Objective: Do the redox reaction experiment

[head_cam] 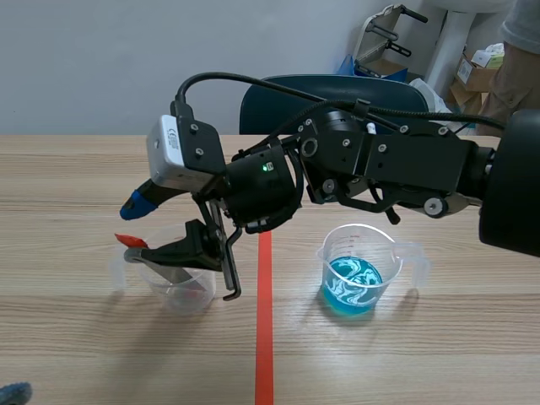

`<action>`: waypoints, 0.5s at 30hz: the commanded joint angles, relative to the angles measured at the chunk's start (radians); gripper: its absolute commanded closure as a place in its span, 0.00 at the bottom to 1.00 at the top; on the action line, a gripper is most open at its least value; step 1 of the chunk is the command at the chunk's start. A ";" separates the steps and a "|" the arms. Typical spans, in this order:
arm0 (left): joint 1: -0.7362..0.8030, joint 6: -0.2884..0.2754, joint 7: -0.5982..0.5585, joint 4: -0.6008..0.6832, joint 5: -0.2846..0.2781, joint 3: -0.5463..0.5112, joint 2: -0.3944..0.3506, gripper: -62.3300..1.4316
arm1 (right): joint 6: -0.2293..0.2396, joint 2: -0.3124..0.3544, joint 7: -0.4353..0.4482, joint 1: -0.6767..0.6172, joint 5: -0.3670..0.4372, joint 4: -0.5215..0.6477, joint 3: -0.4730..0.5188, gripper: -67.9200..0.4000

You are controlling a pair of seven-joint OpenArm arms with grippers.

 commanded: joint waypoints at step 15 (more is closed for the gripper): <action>-0.006 -0.001 -0.015 0.021 -0.013 0.005 0.010 0.00 | 0.057 -0.006 0.006 0.012 0.037 0.004 0.009 0.00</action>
